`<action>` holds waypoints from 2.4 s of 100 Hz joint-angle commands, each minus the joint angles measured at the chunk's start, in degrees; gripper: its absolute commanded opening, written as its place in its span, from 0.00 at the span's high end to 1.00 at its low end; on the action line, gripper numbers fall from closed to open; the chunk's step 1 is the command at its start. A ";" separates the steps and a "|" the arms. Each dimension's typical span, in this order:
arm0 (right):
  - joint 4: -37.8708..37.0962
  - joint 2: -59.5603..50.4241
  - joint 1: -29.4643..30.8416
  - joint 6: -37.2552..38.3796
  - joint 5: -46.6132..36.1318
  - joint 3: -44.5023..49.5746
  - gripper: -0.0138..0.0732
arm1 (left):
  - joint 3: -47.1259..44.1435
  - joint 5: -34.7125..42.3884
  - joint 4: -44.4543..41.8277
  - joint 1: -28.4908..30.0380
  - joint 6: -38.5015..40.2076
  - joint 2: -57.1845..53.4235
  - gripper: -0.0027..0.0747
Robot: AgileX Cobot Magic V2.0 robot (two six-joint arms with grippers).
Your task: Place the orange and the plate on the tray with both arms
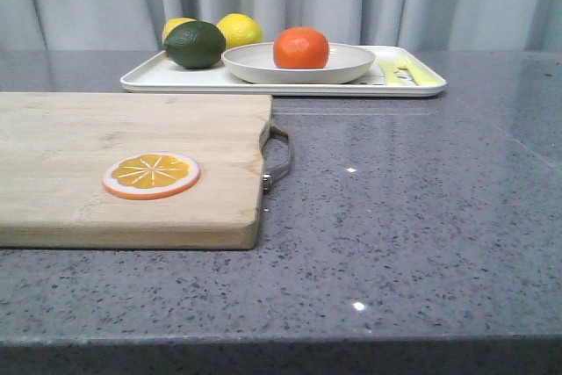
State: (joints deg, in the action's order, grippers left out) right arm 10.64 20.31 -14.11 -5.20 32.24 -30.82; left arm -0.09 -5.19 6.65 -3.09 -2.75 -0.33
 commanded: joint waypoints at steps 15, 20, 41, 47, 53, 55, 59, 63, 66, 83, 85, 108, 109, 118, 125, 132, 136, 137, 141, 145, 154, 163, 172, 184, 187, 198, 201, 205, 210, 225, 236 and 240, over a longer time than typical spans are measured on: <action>-0.25 0.44 0.21 -0.48 -4.70 -1.39 0.93 | -0.43 3.36 -1.56 2.12 2.75 -1.84 0.99; -0.25 0.44 0.21 -0.48 -4.70 -1.39 0.93 | -0.43 2.91 -1.56 2.09 2.75 -1.84 0.99; -0.25 0.44 0.21 -0.48 -4.70 -1.39 0.93 | -0.43 2.33 -1.56 2.09 2.75 -1.84 0.99; -0.25 0.44 0.21 -0.48 -4.70 -1.39 0.93 | -0.43 2.33 -1.56 2.09 2.75 -1.84 0.99; -0.25 0.44 0.21 -0.48 -4.70 -1.39 0.93 | -0.43 2.33 -1.56 2.09 2.75 -1.84 0.99; -0.25 0.44 0.21 -0.48 -4.70 -1.39 0.93 | -0.43 2.33 -1.56 2.09 2.75 -1.84 0.99; -0.25 0.44 0.21 -0.48 -4.70 -1.39 0.93 | -0.43 2.33 -1.56 2.09 2.75 -1.84 0.99; -0.25 0.44 0.21 -0.48 -4.70 -1.39 0.93 | -0.43 2.33 -1.56 2.09 2.75 -1.84 0.99; -0.25 0.44 0.21 -0.48 -4.70 -1.39 0.93 | -0.43 2.33 -1.56 2.09 2.75 -1.84 0.99; -0.25 0.44 0.21 -0.48 -4.70 -1.39 0.93 | -0.43 2.33 -1.56 2.09 2.75 -1.84 0.99; -0.25 0.44 0.21 -0.48 -4.70 -1.39 0.93 | -0.43 2.33 -1.56 2.09 2.75 -1.84 0.99; -0.25 0.44 0.21 -0.48 -4.70 -1.39 0.93 | -0.43 2.33 -1.56 2.09 2.75 -1.84 0.99; -0.25 0.44 0.21 -0.48 -4.70 -1.39 0.93 | -0.43 2.33 -1.56 2.09 2.75 -1.84 0.99; -0.25 0.44 0.21 -0.48 -4.77 -1.13 0.93 | -0.43 2.33 -1.56 2.09 2.75 -1.84 0.99; -0.25 0.44 0.21 -0.48 -6.16 -0.48 0.93 | -0.43 2.33 -1.56 2.09 2.75 -1.84 0.99; -0.96 0.29 0.33 -0.48 -10.20 1.24 0.93 | -0.43 2.33 -1.56 2.09 2.75 -1.84 0.99; -2.05 -0.23 0.35 -0.48 -13.51 2.96 0.93 | -0.43 2.33 -1.56 2.09 2.75 -1.84 0.99; -2.47 -0.34 0.40 -0.48 -14.96 3.30 0.93 | -0.43 2.33 -1.56 2.09 2.75 -1.84 0.99; -3.20 -1.12 0.47 -0.48 -18.85 5.57 0.93 | -0.43 2.33 -1.56 2.09 2.75 -1.84 0.99; -4.10 -2.19 0.59 -0.18 -23.77 8.16 0.93 | -0.43 2.33 -1.56 2.09 2.75 -1.84 0.99; -6.70 -5.41 1.62 2.77 -33.25 13.75 0.93 | -0.43 2.33 -1.56 2.09 2.75 -1.84 0.99; -11.30 -8.38 3.21 7.39 -38.28 19.05 0.93 | -0.43 2.33 -1.56 2.09 2.75 -1.84 0.99; -14.98 -11.28 5.23 11.05 -38.99 23.01 0.93 | -0.43 2.33 -1.56 2.09 2.75 -1.84 0.99; -15.18 -14.38 7.07 11.25 -38.85 26.60 0.93 | -0.43 2.33 -1.56 2.09 2.75 -1.84 0.99; -15.18 -15.32 7.35 11.25 -38.85 27.41 0.93 | -0.43 2.33 -1.56 2.09 2.75 -1.84 0.99; -15.18 -18.49 7.95 11.25 -38.98 30.05 0.93 | -0.43 2.33 -1.56 2.09 2.75 -1.84 0.99; -15.18 -19.63 8.01 11.25 -39.03 31.10 0.93 | -0.43 2.33 -1.56 2.09 2.75 -1.84 0.99; -15.18 -20.88 8.01 11.25 -37.03 31.25 0.93 | -0.43 2.33 -1.56 2.09 2.75 -1.84 0.99; -15.18 -21.69 8.01 11.25 -35.50 31.15 0.93 | -0.43 2.33 -1.56 2.09 2.75 -1.84 0.99; -15.18 -21.61 8.12 11.25 -35.07 31.15 0.93 | -0.43 2.33 -1.56 2.09 2.75 -1.84 0.99; -15.18 -21.61 8.12 11.25 -35.07 31.15 0.93 | -0.43 2.33 -1.56 2.09 2.75 -1.84 0.99; -15.18 -21.61 8.12 11.25 -35.07 31.15 0.93 | -0.43 2.33 -1.56 2.09 2.75 -1.84 0.99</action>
State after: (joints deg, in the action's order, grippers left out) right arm -3.87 -0.52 -6.30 6.00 1.20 1.64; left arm -0.09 -7.34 4.94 -1.13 0.00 -0.33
